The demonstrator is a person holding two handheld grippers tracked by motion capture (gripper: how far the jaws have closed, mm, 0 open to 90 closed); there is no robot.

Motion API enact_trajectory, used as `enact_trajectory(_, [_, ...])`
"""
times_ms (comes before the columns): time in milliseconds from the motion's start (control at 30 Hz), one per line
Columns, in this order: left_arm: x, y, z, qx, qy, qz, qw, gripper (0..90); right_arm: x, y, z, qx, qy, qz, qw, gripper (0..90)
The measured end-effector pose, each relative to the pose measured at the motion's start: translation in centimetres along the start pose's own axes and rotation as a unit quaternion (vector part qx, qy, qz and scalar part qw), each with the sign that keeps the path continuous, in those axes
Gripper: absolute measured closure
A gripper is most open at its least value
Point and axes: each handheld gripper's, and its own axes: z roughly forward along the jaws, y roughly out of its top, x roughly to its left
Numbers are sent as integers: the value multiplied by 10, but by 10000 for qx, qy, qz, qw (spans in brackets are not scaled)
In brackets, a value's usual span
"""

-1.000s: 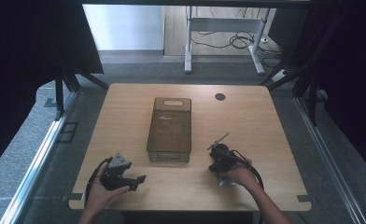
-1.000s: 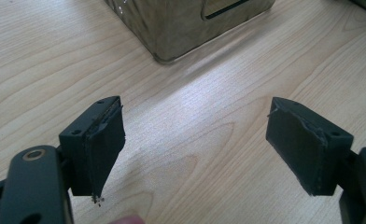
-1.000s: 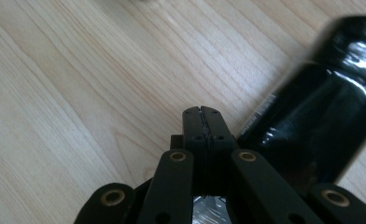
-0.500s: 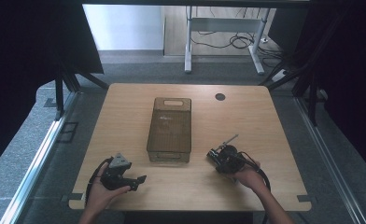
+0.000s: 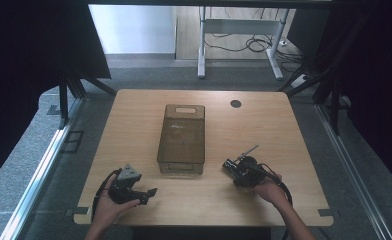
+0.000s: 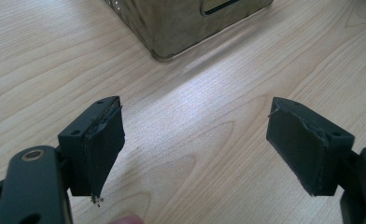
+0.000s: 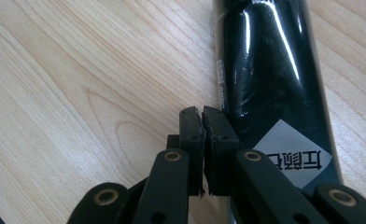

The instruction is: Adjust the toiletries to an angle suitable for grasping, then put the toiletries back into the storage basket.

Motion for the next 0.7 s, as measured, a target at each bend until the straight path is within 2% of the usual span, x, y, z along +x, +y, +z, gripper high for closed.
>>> enact_trajectory(133, [0, 0, 0, -6, 1, 11, 10000, 195, 2, 0, -6, -139, 94, -37, 9999, 803])
enact_trajectory(200, [0, 0, 0, 9, 8, 23, 10000, 195, 3, 1, -10, -232, 119, -83, 9996, 759])
enact_trajectory(233, [0, 0, 0, 10, -1, 32, 10000, 195, 4, 1, -14, -310, 135, -109, 9994, 703])
enact_trajectory(267, [0, 0, 0, 10, -1, 32, 10000, 194, 4, 1, -14, -310, 135, -109, 9994, 703])
enact_trajectory(467, [-1, 0, 0, 2, 1, 46, 10000, 194, 4, 3, -25, -545, 69, -79, 9985, 493])
enact_trajectory(500, [-1, 0, -1, -3, 2, 45, 10000, 194, 5, 5, -29, -626, -25, -100, 9980, 448])
enact_trajectory(700, [-1, 1, -1, -1, 12, 44, 10000, 195, 5, 7, -37, -737, -155, -99, 9971, 382])
